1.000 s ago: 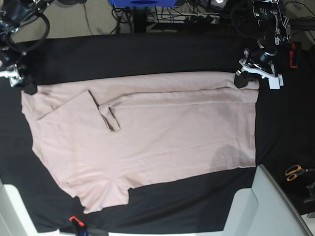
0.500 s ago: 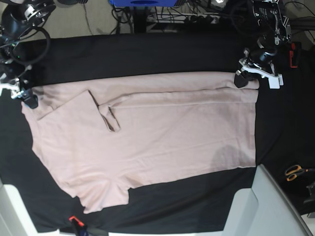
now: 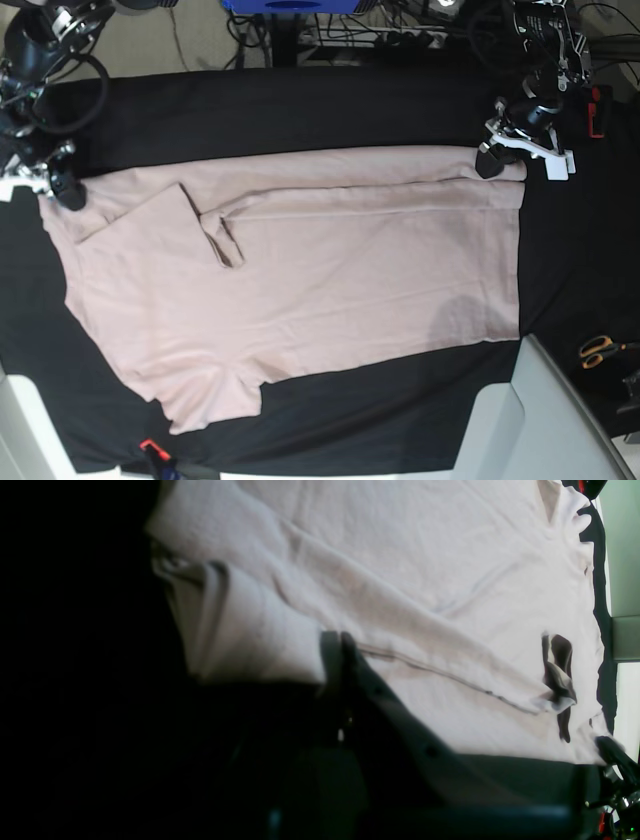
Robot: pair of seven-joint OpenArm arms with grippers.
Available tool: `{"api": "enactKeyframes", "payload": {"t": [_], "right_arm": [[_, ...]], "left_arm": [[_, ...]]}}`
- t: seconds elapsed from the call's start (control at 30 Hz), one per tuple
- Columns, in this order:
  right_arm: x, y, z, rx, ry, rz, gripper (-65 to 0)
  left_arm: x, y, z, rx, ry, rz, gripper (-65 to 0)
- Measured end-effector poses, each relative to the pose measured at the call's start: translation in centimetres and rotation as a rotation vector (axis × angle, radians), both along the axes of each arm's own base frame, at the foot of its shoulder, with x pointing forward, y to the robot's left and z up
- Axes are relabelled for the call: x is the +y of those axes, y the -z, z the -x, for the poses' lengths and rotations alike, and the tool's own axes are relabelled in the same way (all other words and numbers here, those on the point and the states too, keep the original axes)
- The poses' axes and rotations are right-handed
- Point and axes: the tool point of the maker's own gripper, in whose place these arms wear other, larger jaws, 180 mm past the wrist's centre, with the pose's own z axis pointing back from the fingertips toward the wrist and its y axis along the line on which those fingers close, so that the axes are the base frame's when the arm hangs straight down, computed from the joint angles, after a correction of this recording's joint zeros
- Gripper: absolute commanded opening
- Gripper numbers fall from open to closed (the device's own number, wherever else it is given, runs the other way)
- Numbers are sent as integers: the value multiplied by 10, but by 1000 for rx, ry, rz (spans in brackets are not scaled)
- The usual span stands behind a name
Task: Fold the T-shirt properly
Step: 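Drag the shirt toward the robot base with both grippers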
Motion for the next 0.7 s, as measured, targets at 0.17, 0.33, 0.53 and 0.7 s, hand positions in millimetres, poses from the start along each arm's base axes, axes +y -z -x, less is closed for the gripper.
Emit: {"api": "enactKeyframes", "payload": {"t": [0.17,0.33,0.53,0.7], "right_arm": [[-12,-4,32,57,-54,89,-636],[-19,-8,45,51,-43,109,-636],[-20,-5,59,66,-32,96,-630],[-20,-12,42,29,-26,92,-527]], "left_arm": [[0,0,1,2,0,0,-650],[2,2,8,15,3,-9,-650],[1,-1,12,12,15,-22,-650],[2,-2,10,9,15,-24,-650]]}}
